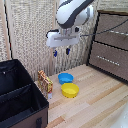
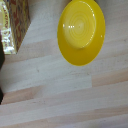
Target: Kindly direct your grabber toward the cereal bar. Delicately grip the cereal bar using your grabber. Transport the clutched cereal bar to the rear part of the organizer. Set the cereal bar down and place it in the rear section of the organizer.
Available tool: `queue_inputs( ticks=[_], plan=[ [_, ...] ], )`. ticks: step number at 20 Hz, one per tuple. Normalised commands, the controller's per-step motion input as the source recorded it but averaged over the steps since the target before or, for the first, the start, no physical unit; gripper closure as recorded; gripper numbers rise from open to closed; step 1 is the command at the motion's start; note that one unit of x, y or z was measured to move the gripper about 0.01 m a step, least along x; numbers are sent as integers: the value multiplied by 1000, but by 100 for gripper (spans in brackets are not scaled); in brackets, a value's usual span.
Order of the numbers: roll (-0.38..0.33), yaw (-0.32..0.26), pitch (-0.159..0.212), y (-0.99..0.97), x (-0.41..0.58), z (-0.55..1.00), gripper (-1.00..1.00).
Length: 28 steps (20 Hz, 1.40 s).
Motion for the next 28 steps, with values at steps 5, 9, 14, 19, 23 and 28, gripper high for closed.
queue_inputs(
  ticks=[5,9,14,19,23,28],
  plan=[
    [-74,-47,12,774,183,-275,-100],
    [-74,-51,16,750,230,-282,-100],
    [-56,-22,31,525,339,-310,-100],
    [-97,31,47,389,327,-474,-100],
    [-105,132,40,156,287,-472,-100],
    [-132,229,27,46,288,-361,-100]
  ],
)
